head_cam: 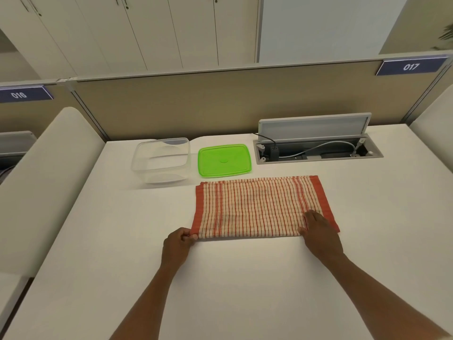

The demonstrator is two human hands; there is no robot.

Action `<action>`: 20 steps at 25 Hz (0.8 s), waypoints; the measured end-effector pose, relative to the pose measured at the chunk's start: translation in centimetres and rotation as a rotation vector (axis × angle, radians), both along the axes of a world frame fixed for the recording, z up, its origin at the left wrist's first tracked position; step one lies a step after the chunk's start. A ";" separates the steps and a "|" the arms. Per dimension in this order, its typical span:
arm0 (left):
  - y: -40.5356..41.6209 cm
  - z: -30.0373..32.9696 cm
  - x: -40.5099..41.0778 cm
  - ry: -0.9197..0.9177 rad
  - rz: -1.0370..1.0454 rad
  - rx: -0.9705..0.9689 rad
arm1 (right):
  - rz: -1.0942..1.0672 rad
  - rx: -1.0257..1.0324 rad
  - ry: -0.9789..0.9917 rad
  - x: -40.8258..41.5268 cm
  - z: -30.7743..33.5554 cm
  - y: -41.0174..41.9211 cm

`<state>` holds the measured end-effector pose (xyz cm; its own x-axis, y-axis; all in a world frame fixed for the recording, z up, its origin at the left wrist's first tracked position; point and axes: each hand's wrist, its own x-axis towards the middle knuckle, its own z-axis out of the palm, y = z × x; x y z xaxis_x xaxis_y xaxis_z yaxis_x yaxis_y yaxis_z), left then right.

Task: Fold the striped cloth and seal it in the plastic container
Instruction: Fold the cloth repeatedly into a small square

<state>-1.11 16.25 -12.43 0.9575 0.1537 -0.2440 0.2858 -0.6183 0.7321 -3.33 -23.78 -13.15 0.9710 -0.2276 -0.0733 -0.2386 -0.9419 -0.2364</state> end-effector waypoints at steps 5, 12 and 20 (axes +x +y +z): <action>1.8 0.8 2.2 0.243 -0.076 0.326 | 0.026 -0.034 0.012 0.0 -0.1 -0.3; 0.4 3.1 7.0 0.153 0.033 0.421 | -0.020 0.014 -0.086 0.9 1.6 2.1; -3.8 3.8 14.5 0.170 -0.028 0.300 | 0.423 0.240 -0.207 2.8 3.4 20.7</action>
<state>13.43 12.43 -8.61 0.9118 0.2170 -0.3486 0.3681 -0.8083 0.4595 -0.50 -3.13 -9.71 0.9739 0.1871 0.1283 0.2255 -0.8593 -0.4591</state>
